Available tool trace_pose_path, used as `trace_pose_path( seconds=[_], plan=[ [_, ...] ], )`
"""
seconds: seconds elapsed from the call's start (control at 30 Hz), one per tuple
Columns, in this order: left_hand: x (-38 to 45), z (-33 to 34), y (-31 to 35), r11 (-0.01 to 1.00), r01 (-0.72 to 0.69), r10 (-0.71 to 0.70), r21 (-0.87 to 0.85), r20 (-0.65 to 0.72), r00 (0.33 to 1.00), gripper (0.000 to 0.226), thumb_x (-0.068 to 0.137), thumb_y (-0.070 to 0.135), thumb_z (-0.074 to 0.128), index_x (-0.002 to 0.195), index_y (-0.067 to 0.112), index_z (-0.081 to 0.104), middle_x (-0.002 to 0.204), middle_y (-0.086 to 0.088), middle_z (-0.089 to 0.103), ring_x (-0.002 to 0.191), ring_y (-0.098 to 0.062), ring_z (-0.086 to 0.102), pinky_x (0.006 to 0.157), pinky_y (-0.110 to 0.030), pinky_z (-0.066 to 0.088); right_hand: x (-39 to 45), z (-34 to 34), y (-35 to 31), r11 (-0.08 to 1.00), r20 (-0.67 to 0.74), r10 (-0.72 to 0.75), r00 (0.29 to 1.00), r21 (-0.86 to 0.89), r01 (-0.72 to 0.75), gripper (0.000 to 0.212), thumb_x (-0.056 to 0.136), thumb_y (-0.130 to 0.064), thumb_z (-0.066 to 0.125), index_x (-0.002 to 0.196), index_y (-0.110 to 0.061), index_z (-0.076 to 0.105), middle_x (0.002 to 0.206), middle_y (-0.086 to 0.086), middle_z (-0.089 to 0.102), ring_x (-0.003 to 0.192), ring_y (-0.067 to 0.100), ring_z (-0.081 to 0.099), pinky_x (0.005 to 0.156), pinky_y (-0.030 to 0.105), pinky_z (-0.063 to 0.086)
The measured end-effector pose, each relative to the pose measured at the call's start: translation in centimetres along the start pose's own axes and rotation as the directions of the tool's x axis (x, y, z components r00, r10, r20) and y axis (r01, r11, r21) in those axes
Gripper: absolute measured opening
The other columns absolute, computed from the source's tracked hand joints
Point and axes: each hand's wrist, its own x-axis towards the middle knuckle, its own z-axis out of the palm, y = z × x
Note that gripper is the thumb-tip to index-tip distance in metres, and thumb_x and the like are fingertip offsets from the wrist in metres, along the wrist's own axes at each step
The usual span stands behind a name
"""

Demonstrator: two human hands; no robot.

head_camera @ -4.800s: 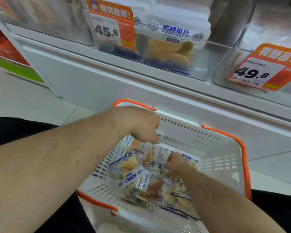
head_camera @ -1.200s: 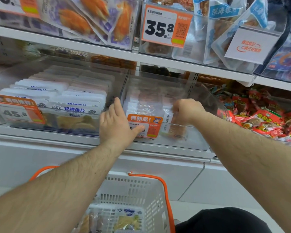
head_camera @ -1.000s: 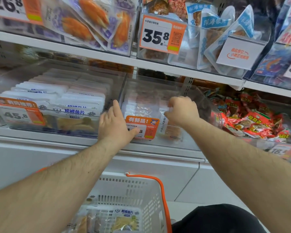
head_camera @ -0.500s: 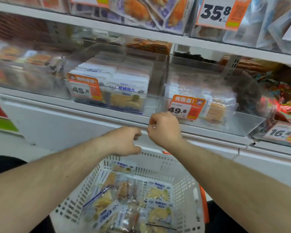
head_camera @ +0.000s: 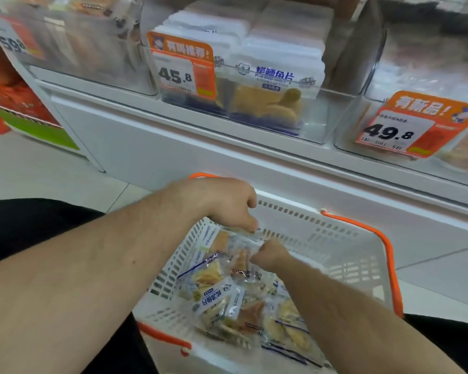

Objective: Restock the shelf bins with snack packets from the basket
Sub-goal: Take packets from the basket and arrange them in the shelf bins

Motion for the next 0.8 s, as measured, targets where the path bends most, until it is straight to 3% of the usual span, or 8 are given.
trace_pose_path(
  seconds=[0.1, 0.17, 0.23, 0.3, 0.37, 0.5, 0.63, 0.8],
  plan=[
    [0.8, -0.4, -0.7, 1.000, 0.025, -0.025, 0.010, 0.015, 1.000, 0.060, 0.092, 0.049, 0.060, 0.143, 0.019, 0.047, 0.145, 0.006, 0.049, 0.122, -0.016, 0.056, 0.104, -0.039, 0.045, 1.8, 1.6, 0.9, 0.983, 0.027, 0.110, 0.994, 0.142, -0.113, 0.038, 0.094, -0.027, 0.060, 0.063, -0.011, 0.045, 0.059, 0.001, 0.041, 0.052, 0.013, 0.040, 0.044, 0.023, 0.033],
    [1.5, -0.4, -1.3, 0.998, 0.052, -0.053, 0.036, 0.033, 0.998, 0.050, 0.092, 0.049, 0.059, 0.129, 0.016, 0.057, 0.126, 0.003, 0.058, 0.111, -0.018, 0.060, 0.103, -0.043, 0.047, 3.0, 2.8, 1.4, 0.962, 0.054, 0.149, 0.987, 0.223, -0.157, 0.036, 0.096, -0.026, 0.059, 0.065, -0.009, 0.048, 0.059, 0.001, 0.043, 0.051, 0.013, 0.041, 0.044, 0.022, 0.035],
    [2.0, -0.2, -1.6, 0.996, 0.075, -0.077, 0.048, 0.041, 0.996, 0.039, 0.091, 0.049, 0.058, 0.108, 0.015, 0.057, 0.103, 0.002, 0.050, 0.094, -0.018, 0.053, 0.102, -0.045, 0.048, 4.4, 4.0, 1.6, 0.917, 0.078, 0.190, 0.979, 0.343, -0.205, 0.031, 0.093, -0.023, 0.064, 0.069, -0.007, 0.053, 0.062, 0.003, 0.049, 0.052, 0.014, 0.046, 0.044, 0.022, 0.038],
    [2.2, -0.1, -1.7, 0.996, 0.084, -0.086, 0.029, 0.055, 0.995, 0.043, 0.092, 0.049, 0.057, 0.115, 0.012, 0.058, 0.102, 0.003, 0.049, 0.091, -0.017, 0.049, 0.101, -0.044, 0.047, 5.3, 4.6, 1.8, 0.852, 0.123, 0.216, 0.969, 0.461, -0.248, 0.023, 0.088, -0.019, 0.070, 0.072, -0.010, 0.057, 0.066, 0.002, 0.055, 0.055, 0.014, 0.050, 0.046, 0.024, 0.041],
    [2.4, 0.0, -1.7, 0.997, 0.080, -0.081, 0.012, 0.054, 0.995, 0.049, 0.093, 0.047, 0.057, 0.126, 0.011, 0.057, 0.105, 0.001, 0.053, 0.095, -0.017, 0.053, 0.102, -0.044, 0.047, 5.6, 4.9, 1.8, 0.830, 0.173, 0.209, 0.962, 0.489, -0.268, 0.022, 0.089, -0.021, 0.070, 0.072, -0.016, 0.056, 0.069, -0.001, 0.054, 0.059, 0.012, 0.050, 0.051, 0.023, 0.044],
    [2.8, 0.3, -2.1, 0.996, 0.085, -0.088, 0.031, 0.078, 0.993, 0.030, 0.092, 0.048, 0.058, 0.104, 0.021, 0.049, 0.099, 0.002, 0.045, 0.088, -0.018, 0.044, 0.100, -0.044, 0.046, 6.4, 5.9, 1.5, 0.869, 0.085, 0.263, 0.961, 0.412, -0.275, 0.030, 0.088, -0.019, 0.069, 0.063, -0.007, 0.058, 0.066, 0.005, 0.056, 0.058, 0.017, 0.052, 0.057, 0.029, 0.052],
    [2.8, 0.5, -2.0, 0.996, 0.086, -0.089, 0.035, 0.093, 0.992, 0.029, 0.092, 0.048, 0.057, 0.106, 0.024, 0.049, 0.100, 0.003, 0.044, 0.088, -0.017, 0.043, 0.099, -0.042, 0.046, 6.2, 5.3, 1.7, 0.861, 0.106, 0.168, 0.980, 0.468, -0.199, 0.027, 0.095, -0.022, 0.058, 0.069, -0.018, 0.054, 0.071, -0.001, 0.055, 0.061, 0.013, 0.051, 0.065, 0.027, 0.050],
    [2.2, 0.0, -1.4, 0.994, 0.086, -0.091, 0.066, 0.073, 0.993, 0.035, 0.092, 0.048, 0.056, 0.107, 0.017, 0.055, 0.107, -0.001, 0.058, 0.095, -0.019, 0.054, 0.102, -0.042, 0.046, 4.7, 3.1, 2.5, 0.819, 0.117, 0.140, 0.983, 0.544, -0.181, 0.022, 0.080, 0.007, 0.051, 0.064, -0.009, 0.054, 0.075, 0.012, 0.058, 0.069, 0.028, 0.057, 0.072, 0.042, 0.057]
  ],
)
